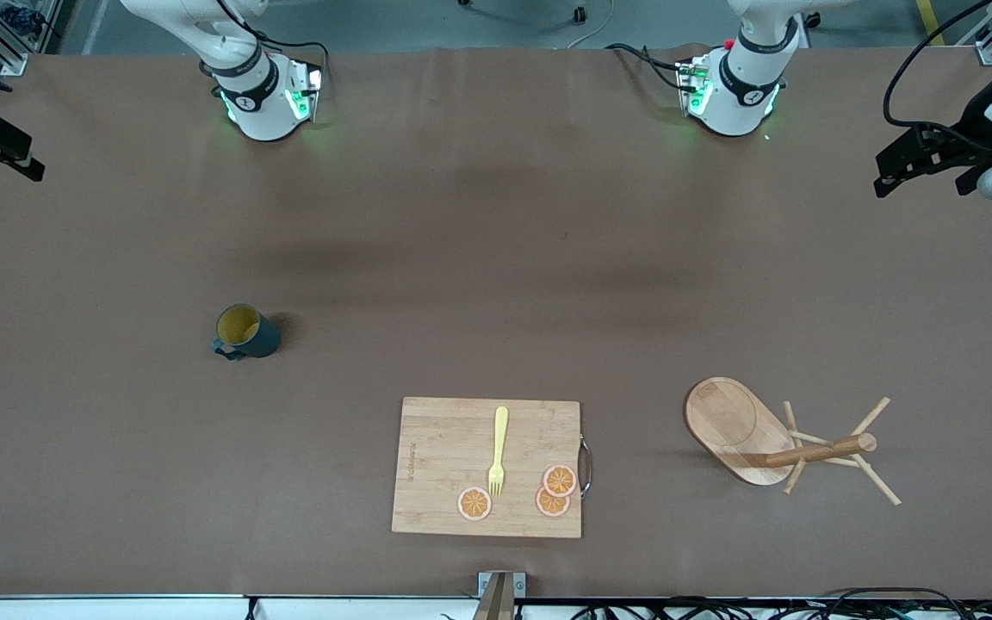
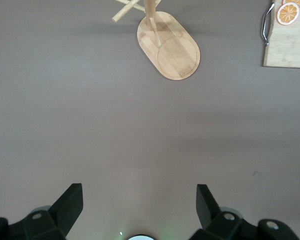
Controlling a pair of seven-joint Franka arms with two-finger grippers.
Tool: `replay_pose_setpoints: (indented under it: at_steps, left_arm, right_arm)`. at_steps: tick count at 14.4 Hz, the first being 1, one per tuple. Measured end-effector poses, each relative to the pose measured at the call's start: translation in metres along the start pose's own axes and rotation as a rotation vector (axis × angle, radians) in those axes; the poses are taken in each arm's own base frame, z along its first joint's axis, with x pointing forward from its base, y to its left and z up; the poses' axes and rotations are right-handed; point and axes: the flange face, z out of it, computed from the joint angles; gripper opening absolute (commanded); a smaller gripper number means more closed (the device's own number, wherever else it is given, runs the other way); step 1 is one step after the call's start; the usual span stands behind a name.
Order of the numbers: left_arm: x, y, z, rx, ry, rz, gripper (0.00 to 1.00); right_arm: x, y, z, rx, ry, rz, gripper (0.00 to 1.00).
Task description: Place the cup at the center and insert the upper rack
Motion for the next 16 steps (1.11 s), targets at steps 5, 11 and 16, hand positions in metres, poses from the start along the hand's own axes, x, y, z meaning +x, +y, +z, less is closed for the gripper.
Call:
replay_pose_setpoints:
  at_steps: [5,11,16]
  left_arm:
    - [-0.001,0.001,0.002,0.001,-0.017,0.006,1.00]
    - [0.000,0.002,0.003,0.000,-0.019,0.009,1.00]
    - [0.000,0.002,0.004,0.000,-0.020,0.011,1.00]
  right_arm:
    - [0.000,-0.001,0.000,0.000,0.000,-0.002,1.00]
    - [0.017,0.001,0.033,0.003,-0.080,0.003,1.00]
    - [0.079,-0.027,0.134,0.010,-0.202,-0.084,1.00]
